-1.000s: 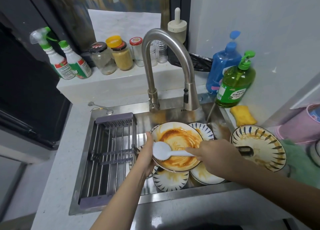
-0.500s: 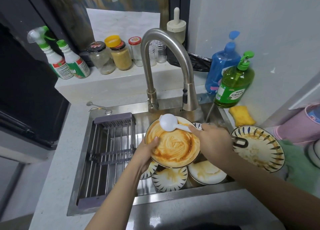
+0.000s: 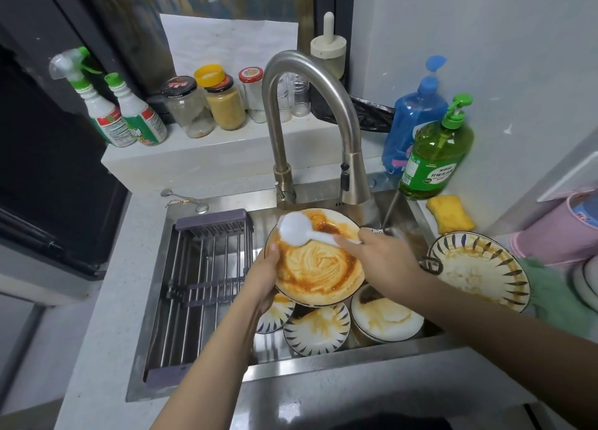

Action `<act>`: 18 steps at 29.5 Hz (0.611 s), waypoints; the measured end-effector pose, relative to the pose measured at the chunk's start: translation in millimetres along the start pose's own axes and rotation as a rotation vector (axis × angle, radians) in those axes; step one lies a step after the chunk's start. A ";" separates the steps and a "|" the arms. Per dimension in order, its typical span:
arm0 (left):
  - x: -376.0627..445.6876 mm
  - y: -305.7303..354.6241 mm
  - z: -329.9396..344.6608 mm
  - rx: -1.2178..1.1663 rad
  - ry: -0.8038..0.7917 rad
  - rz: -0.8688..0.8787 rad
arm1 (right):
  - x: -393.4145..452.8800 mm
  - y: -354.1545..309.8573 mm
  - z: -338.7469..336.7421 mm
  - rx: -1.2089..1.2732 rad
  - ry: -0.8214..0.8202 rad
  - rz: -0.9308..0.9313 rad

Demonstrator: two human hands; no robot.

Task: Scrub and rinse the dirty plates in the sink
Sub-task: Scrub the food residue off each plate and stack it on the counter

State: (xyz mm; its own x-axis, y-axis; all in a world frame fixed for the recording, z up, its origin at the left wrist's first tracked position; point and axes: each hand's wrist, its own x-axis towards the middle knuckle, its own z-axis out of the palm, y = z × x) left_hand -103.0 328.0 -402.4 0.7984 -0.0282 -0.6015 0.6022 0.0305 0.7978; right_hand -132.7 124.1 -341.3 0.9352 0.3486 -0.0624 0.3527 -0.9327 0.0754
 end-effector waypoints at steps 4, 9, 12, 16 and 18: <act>3.1 0.2 -8.0 -0.010 0.048 0.038 | -5.0 21.5 -6.1 -0.061 -0.043 0.165; 1.5 -3.1 2.9 0.039 0.032 0.046 | -1.5 1.3 4.3 -0.020 -0.038 0.074; 5.9 -3.5 -5.8 -0.023 0.053 0.026 | -8.1 17.2 -1.3 -0.058 -0.081 0.181; 6.6 -4.1 0.1 0.115 0.104 0.091 | -10.8 5.4 -6.8 -0.119 -0.125 0.120; 3.2 -6.3 7.3 0.121 0.075 0.085 | -1.9 4.1 -5.7 -0.094 -0.119 0.094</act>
State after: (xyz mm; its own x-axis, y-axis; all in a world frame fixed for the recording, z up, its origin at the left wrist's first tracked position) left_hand -104.3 320.4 -409.0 0.8469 0.0444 -0.5298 0.5316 -0.0907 0.8421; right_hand -132.9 120.1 -335.2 0.9557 0.2416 -0.1679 0.2705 -0.9460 0.1786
